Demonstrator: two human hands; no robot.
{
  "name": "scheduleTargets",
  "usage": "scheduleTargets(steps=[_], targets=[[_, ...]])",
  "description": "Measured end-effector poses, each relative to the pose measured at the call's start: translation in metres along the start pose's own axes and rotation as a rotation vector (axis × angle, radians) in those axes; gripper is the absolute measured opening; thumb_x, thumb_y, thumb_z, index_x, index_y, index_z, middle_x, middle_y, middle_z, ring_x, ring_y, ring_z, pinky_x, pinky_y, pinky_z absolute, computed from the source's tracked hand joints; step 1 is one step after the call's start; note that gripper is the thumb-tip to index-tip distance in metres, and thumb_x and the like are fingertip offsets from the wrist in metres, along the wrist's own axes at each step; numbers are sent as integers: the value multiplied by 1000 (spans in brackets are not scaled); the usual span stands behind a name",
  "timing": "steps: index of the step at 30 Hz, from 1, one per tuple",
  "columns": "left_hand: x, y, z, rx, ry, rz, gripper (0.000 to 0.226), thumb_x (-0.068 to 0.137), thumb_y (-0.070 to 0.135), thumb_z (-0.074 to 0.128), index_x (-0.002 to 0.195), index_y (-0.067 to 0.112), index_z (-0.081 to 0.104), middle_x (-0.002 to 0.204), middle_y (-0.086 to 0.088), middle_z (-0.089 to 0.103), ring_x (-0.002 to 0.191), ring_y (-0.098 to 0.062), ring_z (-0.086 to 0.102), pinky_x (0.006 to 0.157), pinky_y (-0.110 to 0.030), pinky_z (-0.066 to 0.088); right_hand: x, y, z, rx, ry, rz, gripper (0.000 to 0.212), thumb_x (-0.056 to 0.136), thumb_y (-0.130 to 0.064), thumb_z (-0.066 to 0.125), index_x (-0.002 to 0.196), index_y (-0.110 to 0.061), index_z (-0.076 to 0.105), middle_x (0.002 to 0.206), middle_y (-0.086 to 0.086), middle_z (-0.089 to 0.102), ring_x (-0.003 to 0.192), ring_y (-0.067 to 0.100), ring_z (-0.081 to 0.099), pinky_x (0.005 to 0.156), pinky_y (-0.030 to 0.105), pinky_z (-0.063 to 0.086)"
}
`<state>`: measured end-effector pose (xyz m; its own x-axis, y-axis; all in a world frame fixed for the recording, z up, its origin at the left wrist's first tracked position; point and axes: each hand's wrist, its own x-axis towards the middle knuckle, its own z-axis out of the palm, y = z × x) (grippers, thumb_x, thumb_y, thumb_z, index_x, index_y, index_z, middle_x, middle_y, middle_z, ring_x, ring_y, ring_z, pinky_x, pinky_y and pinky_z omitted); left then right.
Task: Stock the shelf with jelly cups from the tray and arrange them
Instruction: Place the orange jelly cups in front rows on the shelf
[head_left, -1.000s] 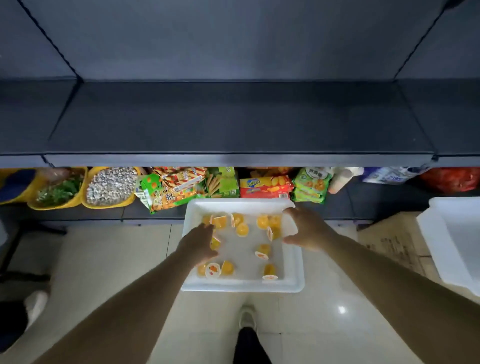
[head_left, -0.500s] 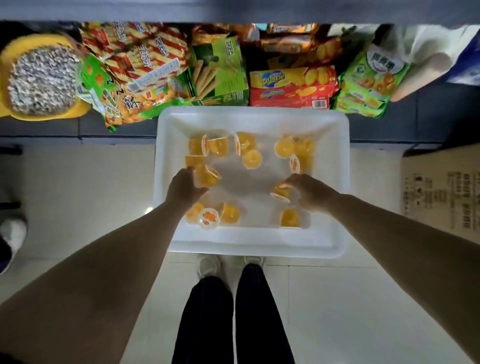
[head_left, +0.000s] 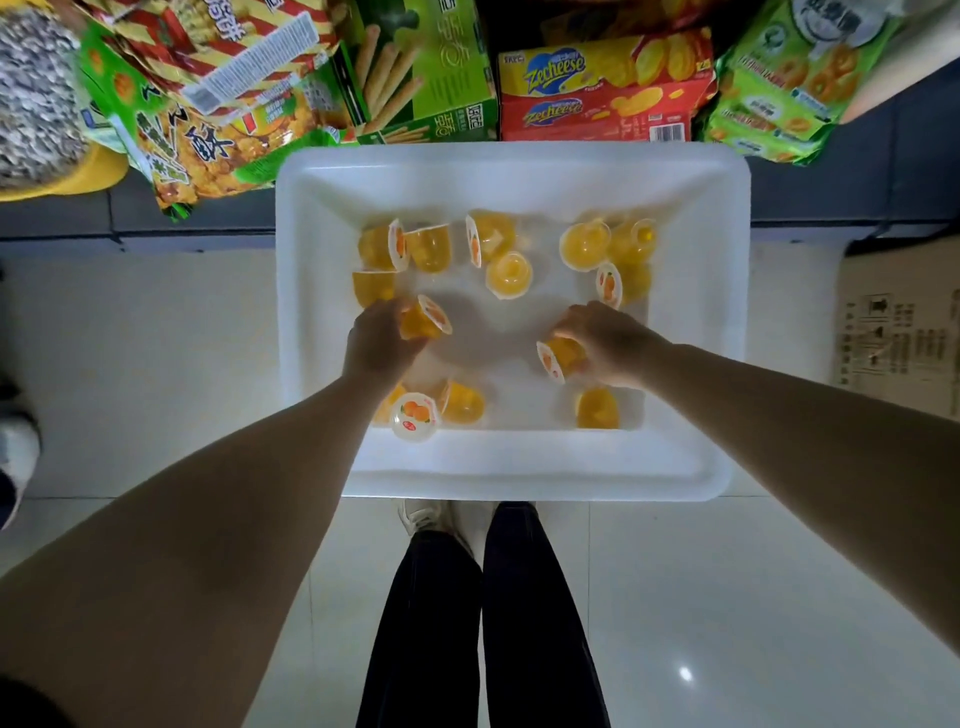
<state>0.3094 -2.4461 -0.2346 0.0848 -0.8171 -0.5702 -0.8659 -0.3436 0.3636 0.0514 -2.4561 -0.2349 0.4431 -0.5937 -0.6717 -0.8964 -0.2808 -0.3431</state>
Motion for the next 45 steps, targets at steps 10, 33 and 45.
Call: scheduleTargets(steps=[10, 33, 45], targets=[[10, 6, 11, 54, -45, 43, 49, 85, 34, 67, 125, 8, 54, 122, -11, 62, 112, -27, 58, 96, -35, 45, -1, -4, 11, 248, 30, 103, 60, 83, -26, 71, 137, -14, 47, 135, 9, 51, 122, 27, 48, 99, 32, 40], [-109, 65, -176, -798, 15, -56, 39, 72, 12, 79, 109, 13, 67, 107, -3, 70, 93, -15, 66, 73, -21, 51, -125, -140, -151, 1051, 578, 105, 52, 71, -11, 80, 116, -1, 55, 111, 7, 62, 104, 17, 57, 89, 27, 48], [-306, 39, -454, -823, 201, 335, 39, 74, 0, 74, 111, 6, 65, 99, -4, 68, 88, -13, 64, 73, -14, 49, -297, -364, -319, 1024, 913, -142, 39, 78, -4, 74, 113, -14, 59, 108, -2, 66, 105, 15, 62, 88, 22, 48]])
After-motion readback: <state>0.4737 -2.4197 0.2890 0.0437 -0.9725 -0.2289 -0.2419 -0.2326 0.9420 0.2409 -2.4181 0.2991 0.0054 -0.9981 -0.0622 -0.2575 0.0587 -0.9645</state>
